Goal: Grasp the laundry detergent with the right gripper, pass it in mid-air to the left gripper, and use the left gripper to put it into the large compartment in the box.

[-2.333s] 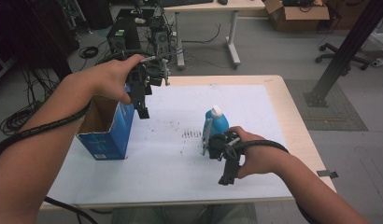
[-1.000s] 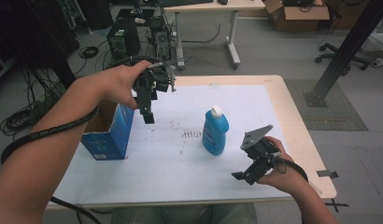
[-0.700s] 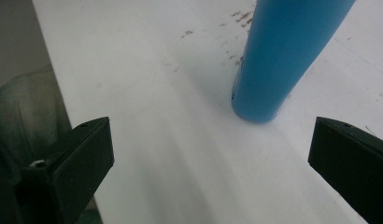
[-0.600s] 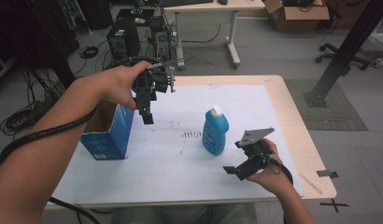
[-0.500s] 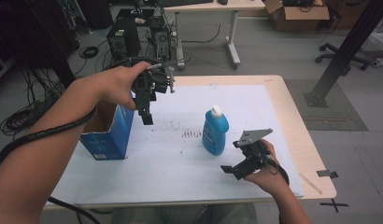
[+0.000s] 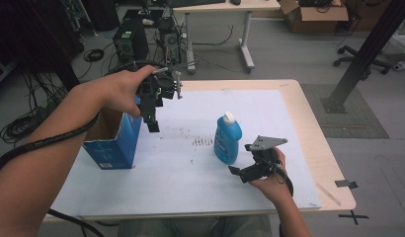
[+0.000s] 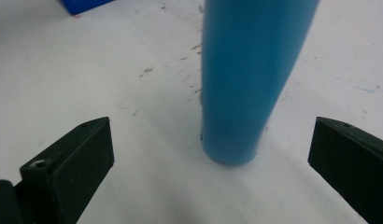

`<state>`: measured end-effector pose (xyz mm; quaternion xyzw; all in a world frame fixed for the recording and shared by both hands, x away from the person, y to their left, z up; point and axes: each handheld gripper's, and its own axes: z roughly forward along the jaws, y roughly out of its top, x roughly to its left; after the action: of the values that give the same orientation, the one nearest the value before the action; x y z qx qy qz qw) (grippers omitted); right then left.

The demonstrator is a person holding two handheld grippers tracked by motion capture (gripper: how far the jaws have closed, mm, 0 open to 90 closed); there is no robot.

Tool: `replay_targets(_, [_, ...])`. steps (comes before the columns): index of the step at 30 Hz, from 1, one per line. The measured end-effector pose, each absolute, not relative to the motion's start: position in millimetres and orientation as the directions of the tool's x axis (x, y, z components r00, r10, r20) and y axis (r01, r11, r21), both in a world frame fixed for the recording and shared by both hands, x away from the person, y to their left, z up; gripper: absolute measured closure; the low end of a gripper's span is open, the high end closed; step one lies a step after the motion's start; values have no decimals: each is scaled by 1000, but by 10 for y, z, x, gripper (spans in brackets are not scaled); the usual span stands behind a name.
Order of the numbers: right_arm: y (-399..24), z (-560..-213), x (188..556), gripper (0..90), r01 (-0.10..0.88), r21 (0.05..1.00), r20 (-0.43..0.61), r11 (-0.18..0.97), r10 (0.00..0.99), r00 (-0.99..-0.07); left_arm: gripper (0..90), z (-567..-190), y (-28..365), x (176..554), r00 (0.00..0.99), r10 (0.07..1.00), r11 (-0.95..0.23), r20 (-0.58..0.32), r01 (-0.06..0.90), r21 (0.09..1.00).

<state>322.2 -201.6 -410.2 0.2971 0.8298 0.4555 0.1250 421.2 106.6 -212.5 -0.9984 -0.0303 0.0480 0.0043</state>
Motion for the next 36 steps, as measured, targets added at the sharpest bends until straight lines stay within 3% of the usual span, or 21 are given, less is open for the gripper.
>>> replay_targets(36, [-1741,-4215,3482,2,357,889,52,286,711,-701,1,-2135,1127,4197,993,77,-997,-93,77,-7])
